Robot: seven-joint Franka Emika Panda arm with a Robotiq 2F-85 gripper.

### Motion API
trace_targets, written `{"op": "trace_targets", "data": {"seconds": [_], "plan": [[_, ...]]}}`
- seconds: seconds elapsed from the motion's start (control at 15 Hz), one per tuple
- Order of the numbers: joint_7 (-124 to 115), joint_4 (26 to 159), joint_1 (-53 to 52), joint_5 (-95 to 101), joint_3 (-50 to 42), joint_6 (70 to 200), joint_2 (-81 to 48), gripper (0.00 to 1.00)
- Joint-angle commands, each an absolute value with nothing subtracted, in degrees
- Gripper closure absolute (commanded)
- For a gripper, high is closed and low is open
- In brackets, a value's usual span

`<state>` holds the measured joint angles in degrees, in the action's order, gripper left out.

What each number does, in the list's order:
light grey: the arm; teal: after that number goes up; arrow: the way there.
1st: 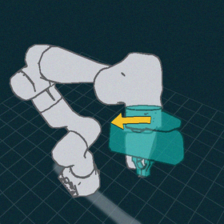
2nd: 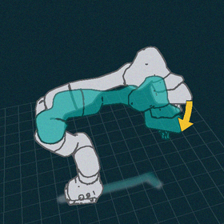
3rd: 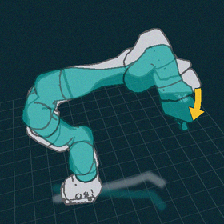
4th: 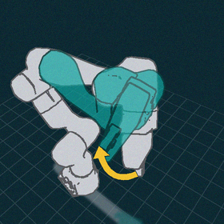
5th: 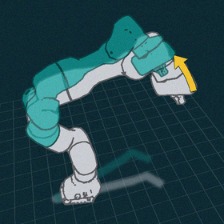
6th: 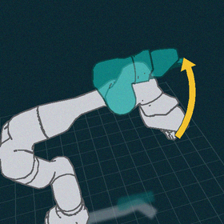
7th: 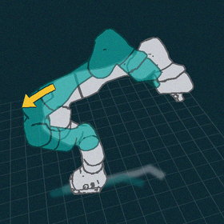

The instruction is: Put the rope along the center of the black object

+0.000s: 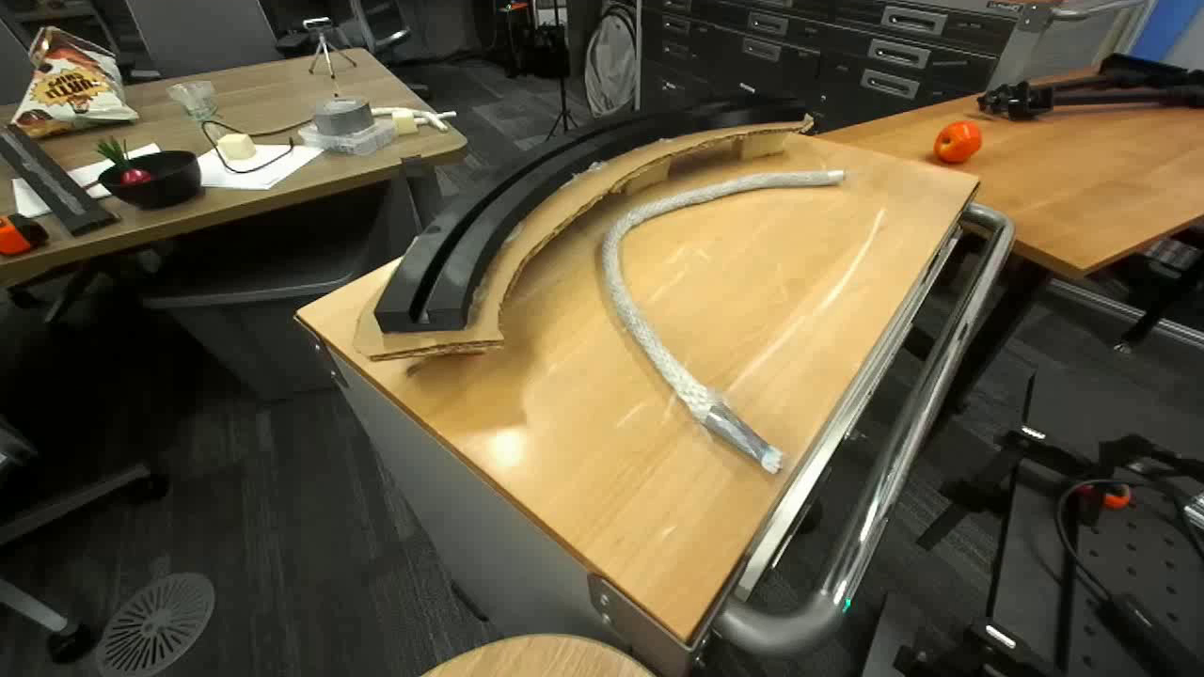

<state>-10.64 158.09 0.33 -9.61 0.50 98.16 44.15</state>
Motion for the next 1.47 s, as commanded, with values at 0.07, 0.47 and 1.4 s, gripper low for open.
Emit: {"op": "trace_targets", "data": {"seconds": [0.07, 0.47, 1.4], "plan": [[-10.2, 157.9, 1.1, -9.9, 1.1, 97.9, 44.2, 0.0], [-10.2, 157.9, 1.1, -9.9, 1.1, 97.9, 44.2, 0.0], [-38.0, 145.1, 0.2, -7.9, 18.2, 122.8, 35.4, 0.0]]}}
